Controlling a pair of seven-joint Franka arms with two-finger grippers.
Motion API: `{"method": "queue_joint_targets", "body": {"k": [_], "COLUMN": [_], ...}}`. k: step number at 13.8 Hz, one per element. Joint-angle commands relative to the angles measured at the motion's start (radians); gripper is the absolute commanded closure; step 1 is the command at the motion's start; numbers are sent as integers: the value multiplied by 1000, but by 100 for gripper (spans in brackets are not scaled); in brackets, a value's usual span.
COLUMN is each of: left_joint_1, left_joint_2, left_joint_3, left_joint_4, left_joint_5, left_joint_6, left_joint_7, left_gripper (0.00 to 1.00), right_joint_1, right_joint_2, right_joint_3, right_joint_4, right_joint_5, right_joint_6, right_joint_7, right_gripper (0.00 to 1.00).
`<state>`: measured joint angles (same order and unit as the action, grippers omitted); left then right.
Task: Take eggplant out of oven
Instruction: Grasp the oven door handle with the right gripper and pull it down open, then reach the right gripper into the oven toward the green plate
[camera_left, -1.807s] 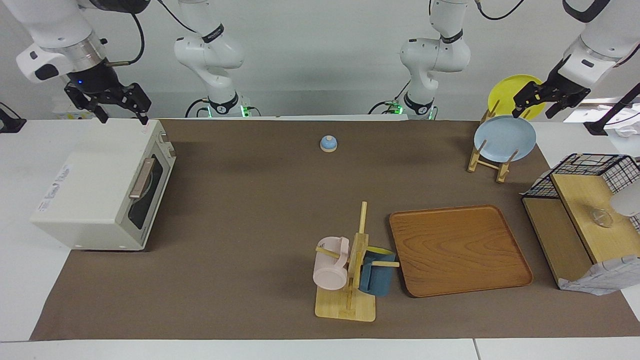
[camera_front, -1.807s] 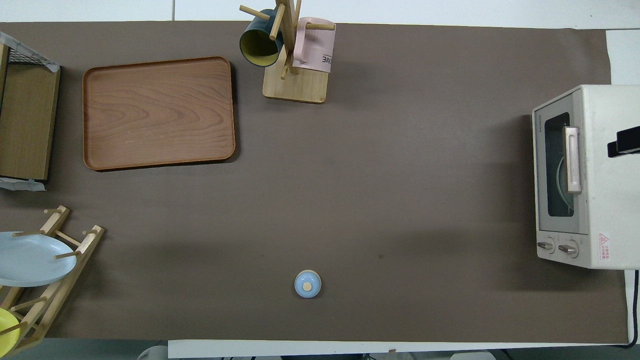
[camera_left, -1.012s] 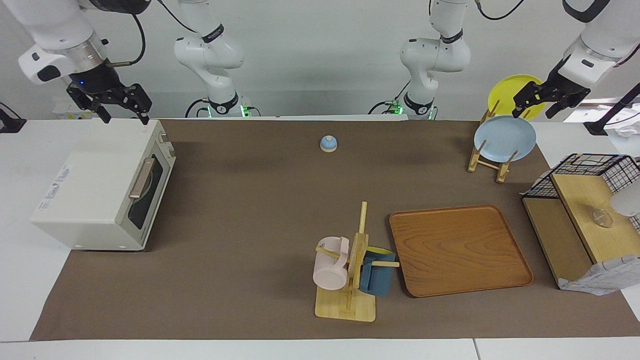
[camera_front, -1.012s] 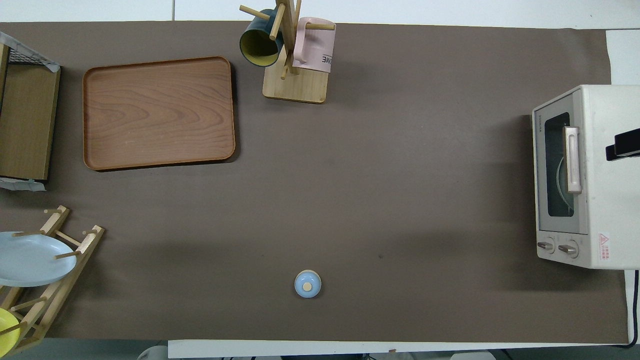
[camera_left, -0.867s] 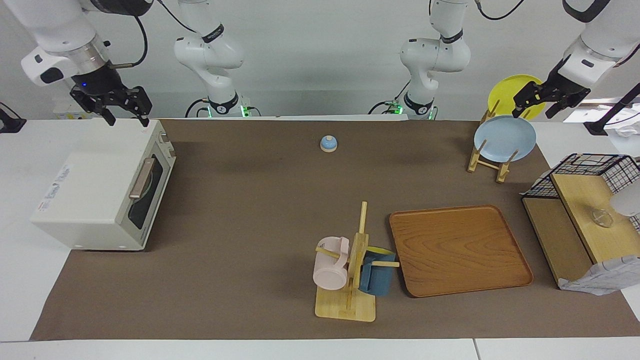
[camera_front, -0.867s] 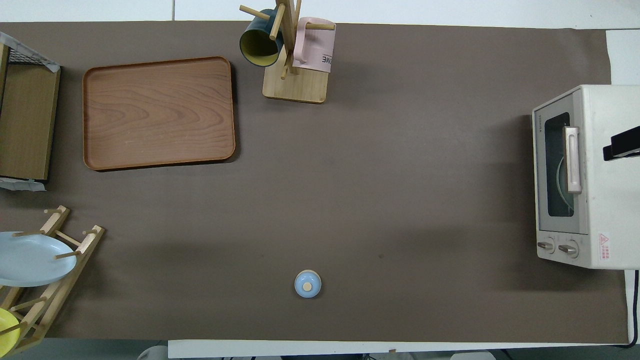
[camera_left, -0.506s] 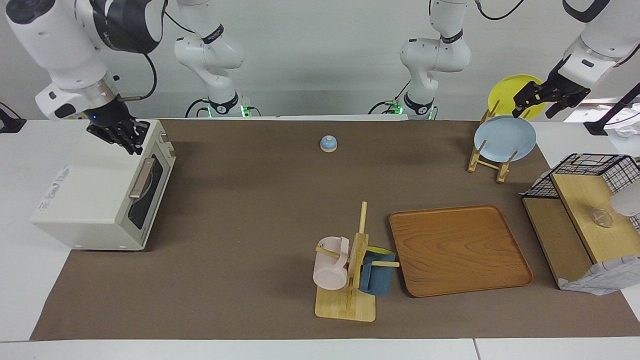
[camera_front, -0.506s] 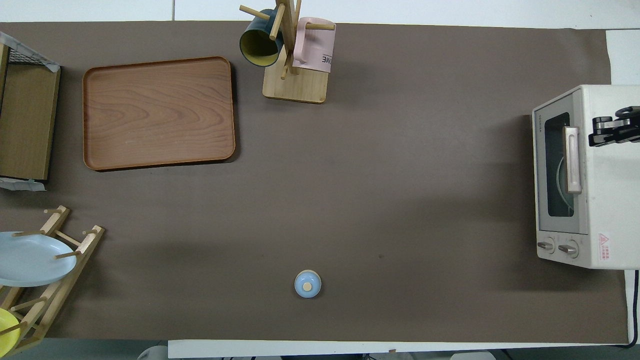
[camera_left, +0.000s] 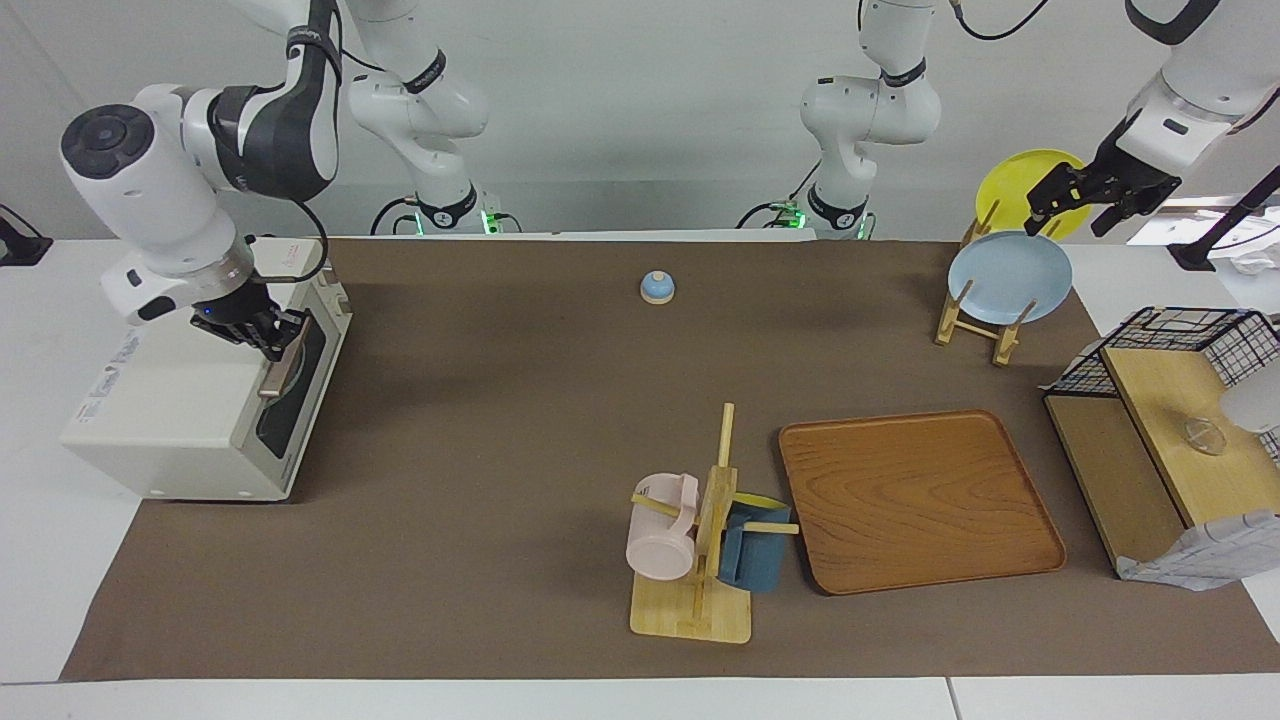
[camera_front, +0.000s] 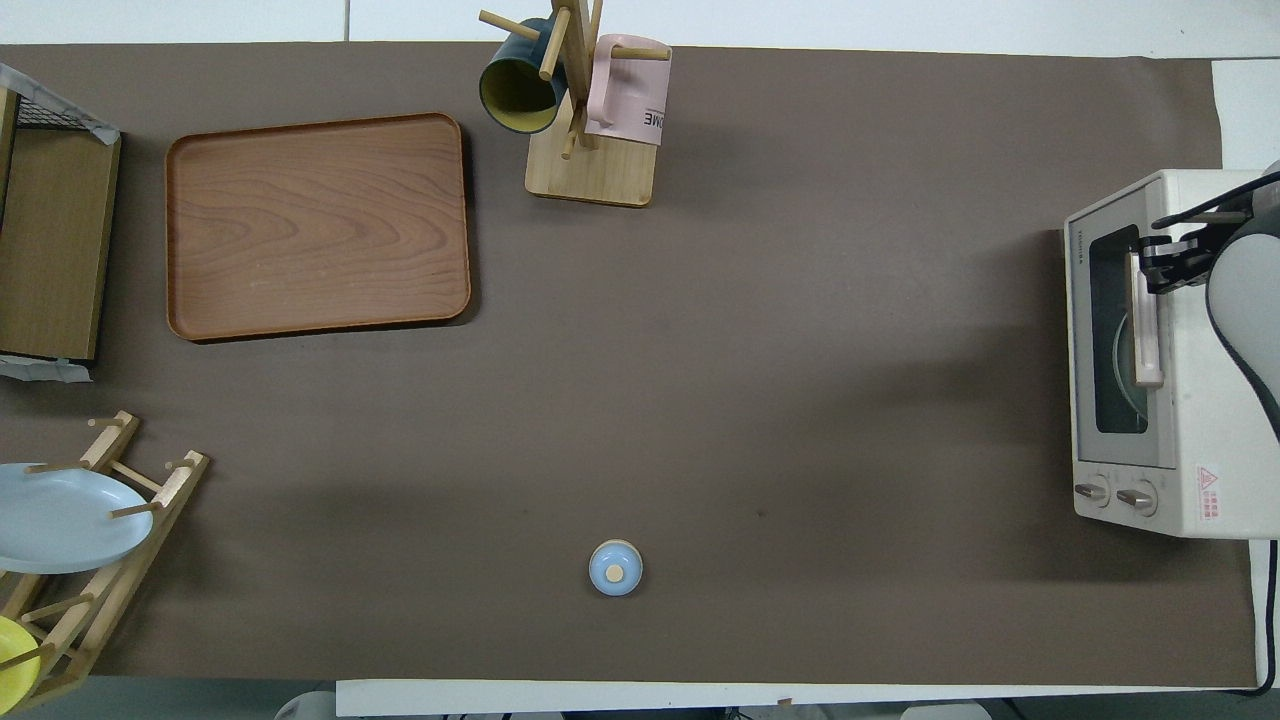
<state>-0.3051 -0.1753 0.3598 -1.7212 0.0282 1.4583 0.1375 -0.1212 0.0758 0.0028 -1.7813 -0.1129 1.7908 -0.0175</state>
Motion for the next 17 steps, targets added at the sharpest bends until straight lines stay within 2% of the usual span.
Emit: {"method": "queue_joint_targets", "body": {"k": [1, 8, 12, 14, 17], "left_joint_1": [-6, -6, -6, -5, -6], "left_joint_2": [-3, -3, -1, -3, -3], "left_joint_3": [2, 2, 2, 2, 2], "left_joint_4": [15, 15, 15, 15, 15], "left_joint_5": [12, 12, 12, 12, 12], "left_joint_6": [-15, -15, -15, -15, -15], "left_joint_7": [4, 4, 4, 4, 4], "left_gripper": [0, 0, 0, 0, 0], "right_joint_1": [-9, 3, 78, 120, 121], "right_joint_2": [-25, -1, 28, 50, 100], "right_joint_3": [8, 11, 13, 13, 14], "right_joint_4": [-76, -110, -125, -147, -179], "right_joint_5": [-34, -65, -53, -53, -34], "right_joint_6": [65, 114, 165, 220, 341], "right_joint_7": [16, 19, 111, 157, 159], "right_gripper": [100, 100, 100, 100, 100]}}
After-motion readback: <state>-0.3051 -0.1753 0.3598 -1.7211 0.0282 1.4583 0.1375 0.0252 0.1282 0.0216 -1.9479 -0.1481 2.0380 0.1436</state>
